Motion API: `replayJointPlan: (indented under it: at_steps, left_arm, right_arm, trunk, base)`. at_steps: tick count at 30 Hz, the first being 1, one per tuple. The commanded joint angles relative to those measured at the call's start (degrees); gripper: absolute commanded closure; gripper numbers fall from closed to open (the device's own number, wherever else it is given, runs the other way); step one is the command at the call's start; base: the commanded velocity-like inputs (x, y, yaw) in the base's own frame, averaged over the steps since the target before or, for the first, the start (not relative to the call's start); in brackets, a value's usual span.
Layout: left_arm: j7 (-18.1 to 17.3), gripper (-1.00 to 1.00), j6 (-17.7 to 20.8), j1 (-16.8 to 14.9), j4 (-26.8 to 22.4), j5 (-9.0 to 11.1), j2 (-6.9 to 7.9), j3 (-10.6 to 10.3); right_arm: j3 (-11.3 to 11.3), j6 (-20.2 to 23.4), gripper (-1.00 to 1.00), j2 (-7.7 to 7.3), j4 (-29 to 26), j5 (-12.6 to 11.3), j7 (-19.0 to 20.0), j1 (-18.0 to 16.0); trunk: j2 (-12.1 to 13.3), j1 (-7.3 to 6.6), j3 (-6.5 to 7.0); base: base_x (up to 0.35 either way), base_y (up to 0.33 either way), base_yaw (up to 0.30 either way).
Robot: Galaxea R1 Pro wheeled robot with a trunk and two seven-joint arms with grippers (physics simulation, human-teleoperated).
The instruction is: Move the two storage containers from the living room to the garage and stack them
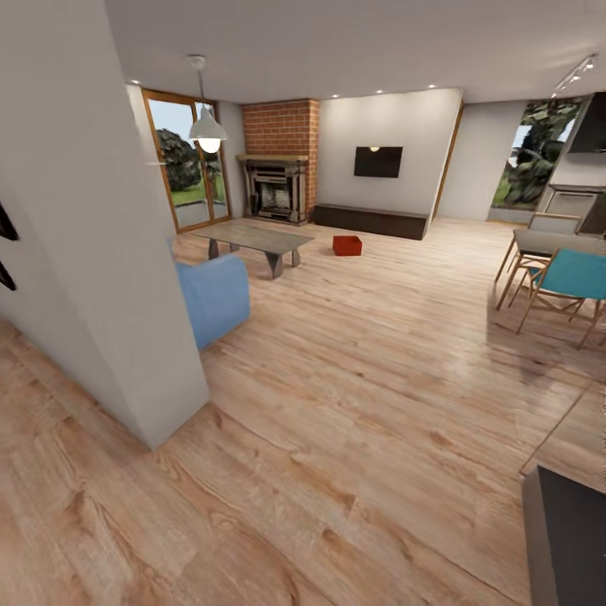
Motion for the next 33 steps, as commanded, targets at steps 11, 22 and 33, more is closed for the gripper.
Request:
replayJointPlan:
  at_steps: [11,22,33]
  left_arm:
    - [0.16,-1.0,0.15,-0.03,-0.01,0.43,0.01,-0.22]
    - [0.16,-1.0,0.15,-0.03,-0.01,0.43,0.0,-0.25]
    - [0.18,-1.0,0.15,-0.03,-0.01,0.43,-0.05,-0.24]
  right_arm:
    - [0.47,-0.22,-1.0,0.03,0.18,-0.51,-0.05,-0.08]
    - [0.47,-0.22,-1.0,0.05,0.18,-0.51,-0.05,-0.08]
    - [0.47,-0.22,-1.0,0.05,0.18,-0.51,-0.05,-0.08]
  trunk:
    - [-0.04,0.04,-0.24]
    - [-0.04,0.04,-0.24]
    - [-0.04,0.04,-0.24]
  base:
    - [0.323,0.0,-0.105]
    - [0.323,0.0,-0.001]
    - [0.323,0.0,-0.043]
